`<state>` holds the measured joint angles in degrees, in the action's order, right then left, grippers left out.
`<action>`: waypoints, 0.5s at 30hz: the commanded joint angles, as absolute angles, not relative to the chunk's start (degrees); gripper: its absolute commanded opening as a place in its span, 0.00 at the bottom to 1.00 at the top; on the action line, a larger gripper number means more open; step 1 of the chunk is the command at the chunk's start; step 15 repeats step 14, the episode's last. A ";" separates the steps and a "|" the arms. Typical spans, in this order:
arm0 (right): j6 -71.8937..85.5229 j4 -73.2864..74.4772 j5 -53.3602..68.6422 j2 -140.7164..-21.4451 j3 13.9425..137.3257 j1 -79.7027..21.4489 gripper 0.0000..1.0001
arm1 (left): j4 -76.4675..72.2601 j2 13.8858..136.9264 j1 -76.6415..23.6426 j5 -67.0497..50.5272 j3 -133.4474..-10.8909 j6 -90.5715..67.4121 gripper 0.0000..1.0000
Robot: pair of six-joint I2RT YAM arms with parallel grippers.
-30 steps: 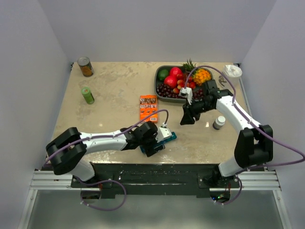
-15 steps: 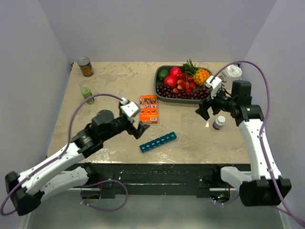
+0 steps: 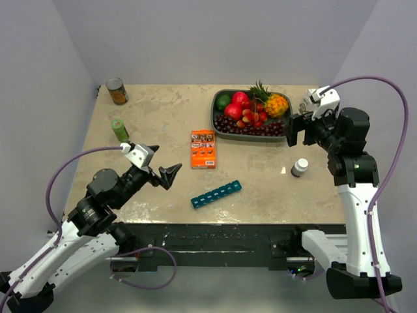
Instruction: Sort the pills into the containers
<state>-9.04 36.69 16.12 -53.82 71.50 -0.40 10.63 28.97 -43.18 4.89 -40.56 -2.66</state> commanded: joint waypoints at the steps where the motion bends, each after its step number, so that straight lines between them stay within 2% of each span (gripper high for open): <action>1: -5.27 38.66 14.06 -52.65 76.55 -0.26 0.99 | 11.69 27.95 -43.07 5.45 -38.24 -3.26 1.00; 15: -3.52 39.46 14.68 -51.07 76.64 2.63 0.99 | 9.76 29.00 -43.07 3.96 -31.99 -0.35 0.99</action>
